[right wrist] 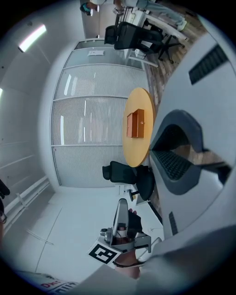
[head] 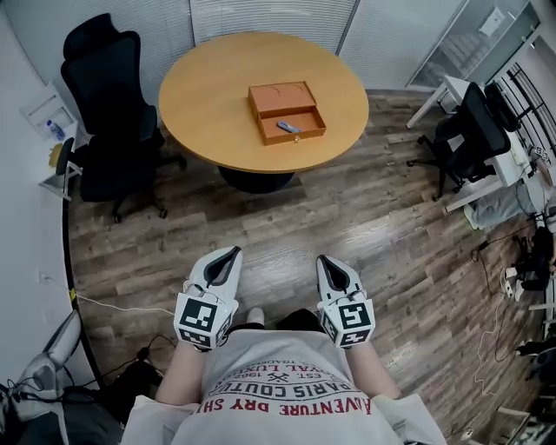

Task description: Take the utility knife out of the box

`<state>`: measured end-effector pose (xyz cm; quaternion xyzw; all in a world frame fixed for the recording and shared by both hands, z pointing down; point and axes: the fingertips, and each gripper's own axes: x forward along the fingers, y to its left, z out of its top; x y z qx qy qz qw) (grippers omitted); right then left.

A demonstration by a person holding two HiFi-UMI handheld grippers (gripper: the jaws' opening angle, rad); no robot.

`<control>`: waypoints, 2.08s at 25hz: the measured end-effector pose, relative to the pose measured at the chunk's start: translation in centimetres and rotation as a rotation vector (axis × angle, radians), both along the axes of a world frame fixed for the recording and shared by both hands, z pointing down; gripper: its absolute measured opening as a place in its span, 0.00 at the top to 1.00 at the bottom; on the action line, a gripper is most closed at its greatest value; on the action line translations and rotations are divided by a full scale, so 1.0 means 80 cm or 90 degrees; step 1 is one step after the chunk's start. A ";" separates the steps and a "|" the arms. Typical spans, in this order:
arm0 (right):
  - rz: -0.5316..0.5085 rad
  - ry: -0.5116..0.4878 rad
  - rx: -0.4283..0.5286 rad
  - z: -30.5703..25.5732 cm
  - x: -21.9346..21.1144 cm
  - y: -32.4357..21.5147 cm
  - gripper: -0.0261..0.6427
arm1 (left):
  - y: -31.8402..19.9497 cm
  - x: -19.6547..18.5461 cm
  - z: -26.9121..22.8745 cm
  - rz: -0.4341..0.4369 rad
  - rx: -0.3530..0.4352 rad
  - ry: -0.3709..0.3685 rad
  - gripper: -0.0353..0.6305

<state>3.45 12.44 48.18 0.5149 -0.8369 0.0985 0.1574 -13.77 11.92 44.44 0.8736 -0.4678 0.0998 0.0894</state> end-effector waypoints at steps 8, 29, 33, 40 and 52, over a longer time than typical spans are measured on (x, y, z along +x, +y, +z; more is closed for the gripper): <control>-0.070 -0.012 0.016 0.003 -0.005 -0.087 0.95 | -0.060 -0.005 -0.001 -0.063 0.008 -0.018 0.93; -0.247 -0.018 -0.017 0.003 0.135 -0.389 0.95 | -0.297 0.150 -0.014 -0.246 -0.005 -0.028 0.93; -0.258 -0.021 -0.036 0.013 0.134 -0.418 0.95 | -0.321 0.157 -0.004 -0.247 -0.020 -0.037 0.93; -0.271 -0.008 -0.058 0.030 0.099 -0.476 0.95 | -0.378 0.125 -0.001 -0.262 -0.020 -0.030 0.93; -0.251 0.038 -0.097 0.052 0.003 -0.599 0.95 | -0.529 0.045 0.009 -0.174 -0.018 -0.013 0.93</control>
